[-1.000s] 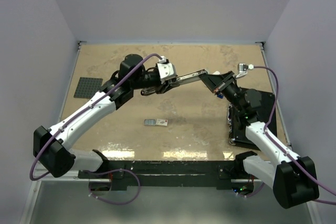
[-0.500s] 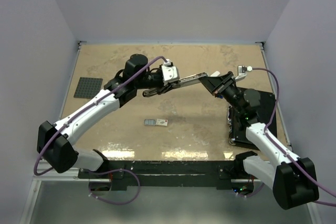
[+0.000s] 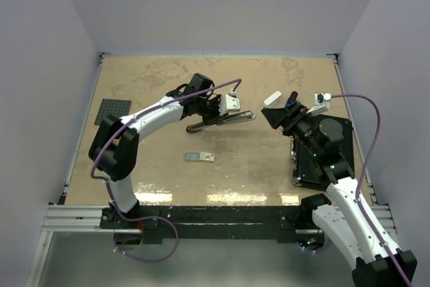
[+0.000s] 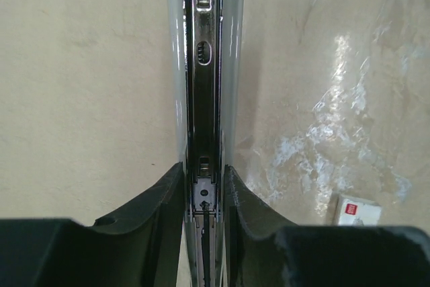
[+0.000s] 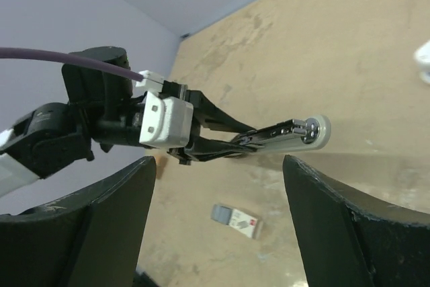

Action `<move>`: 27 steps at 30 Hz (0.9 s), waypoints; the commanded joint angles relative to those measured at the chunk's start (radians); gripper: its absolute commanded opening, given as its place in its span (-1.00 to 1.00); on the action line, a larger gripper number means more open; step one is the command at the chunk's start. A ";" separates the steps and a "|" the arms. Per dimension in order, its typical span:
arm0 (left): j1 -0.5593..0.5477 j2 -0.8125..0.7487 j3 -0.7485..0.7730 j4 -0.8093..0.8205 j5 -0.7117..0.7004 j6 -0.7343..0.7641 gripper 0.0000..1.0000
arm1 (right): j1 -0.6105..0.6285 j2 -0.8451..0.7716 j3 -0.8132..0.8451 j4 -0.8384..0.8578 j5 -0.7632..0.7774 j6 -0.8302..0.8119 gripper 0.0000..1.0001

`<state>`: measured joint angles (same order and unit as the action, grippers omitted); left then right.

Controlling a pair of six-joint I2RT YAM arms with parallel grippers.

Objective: Load the staples into the stapler

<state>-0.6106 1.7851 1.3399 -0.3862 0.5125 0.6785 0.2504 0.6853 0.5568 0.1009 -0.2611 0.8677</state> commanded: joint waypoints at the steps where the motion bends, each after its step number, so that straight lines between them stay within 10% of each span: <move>1: -0.009 0.089 0.146 -0.101 -0.048 0.150 -1.00 | 0.001 -0.041 0.063 -0.201 0.137 -0.163 0.62; 17: -0.204 0.247 0.101 -0.171 -0.160 0.250 -0.85 | 0.000 0.051 0.068 -0.274 0.215 -0.289 0.65; 27: -0.204 0.129 0.048 -0.065 -0.226 0.173 0.14 | 0.001 0.299 0.092 -0.185 0.140 -0.328 0.62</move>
<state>-0.8242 2.0117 1.4235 -0.5053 0.3244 0.8852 0.2504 0.8898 0.5968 -0.1413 -0.0784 0.5900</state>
